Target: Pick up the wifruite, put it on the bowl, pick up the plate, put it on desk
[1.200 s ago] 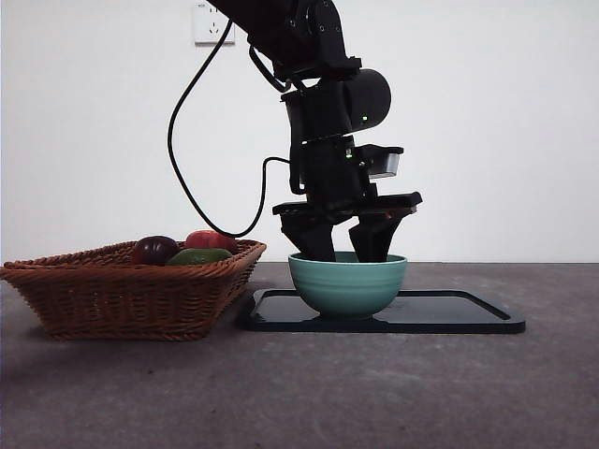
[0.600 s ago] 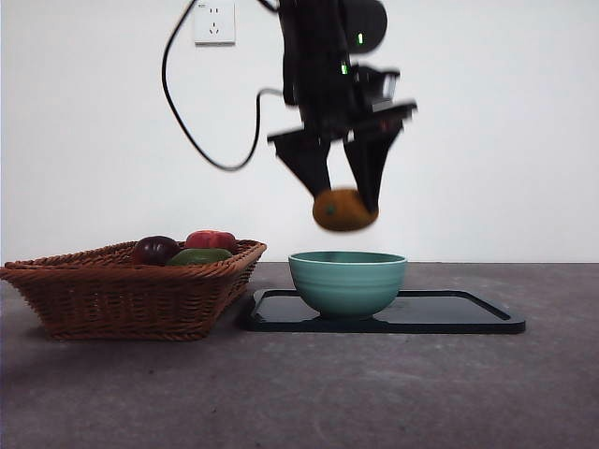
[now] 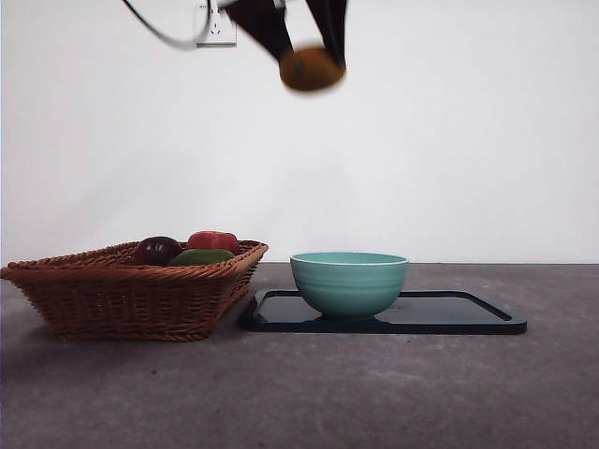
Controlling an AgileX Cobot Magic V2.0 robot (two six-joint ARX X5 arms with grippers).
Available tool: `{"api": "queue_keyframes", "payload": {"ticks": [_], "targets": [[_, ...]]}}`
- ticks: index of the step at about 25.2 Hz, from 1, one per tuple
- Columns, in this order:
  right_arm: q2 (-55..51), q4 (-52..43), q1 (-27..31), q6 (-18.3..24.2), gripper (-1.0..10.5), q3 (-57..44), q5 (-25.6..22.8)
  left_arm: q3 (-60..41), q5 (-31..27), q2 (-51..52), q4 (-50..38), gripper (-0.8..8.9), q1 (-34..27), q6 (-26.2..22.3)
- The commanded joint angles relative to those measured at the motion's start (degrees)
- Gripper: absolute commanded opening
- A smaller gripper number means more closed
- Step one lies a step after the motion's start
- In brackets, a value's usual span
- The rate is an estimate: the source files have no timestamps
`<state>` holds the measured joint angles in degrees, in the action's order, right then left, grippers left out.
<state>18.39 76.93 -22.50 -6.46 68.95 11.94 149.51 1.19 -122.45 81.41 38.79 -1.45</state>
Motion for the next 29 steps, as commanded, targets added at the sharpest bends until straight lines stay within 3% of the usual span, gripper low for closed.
{"api": "queue_keyframes", "payload": {"ticks": [1,5,8,15,18,29], "targets": [[0.1,4.3,-0.2,-0.9,5.6,0.5,0.1,-0.3,-0.4,2.6,3.1,2.66,-0.1,2.8],[0.1,4.3,-0.2,-0.9,5.6,0.5,0.1,-9.6,-5.0,12.0,3.2,2.66,-0.3,6.3],[0.1,4.3,-0.2,-0.9,5.6,0.5,0.1,-21.7,-5.2,21.1,3.2,2.66,-0.5,10.9],[0.1,4.3,-0.2,-0.9,5.6,0.5,0.1,-48.1,-7.0,34.6,2.1,2.67,-2.6,16.2],[0.1,4.3,-0.2,-0.9,5.6,0.5,0.1,-55.8,-9.3,36.9,-4.5,2.67,-4.1,18.4],[0.1,4.3,-0.2,-0.9,5.6,0.5,0.2,-70.3,-9.3,34.3,-27.6,2.67,-8.4,24.3]]}}
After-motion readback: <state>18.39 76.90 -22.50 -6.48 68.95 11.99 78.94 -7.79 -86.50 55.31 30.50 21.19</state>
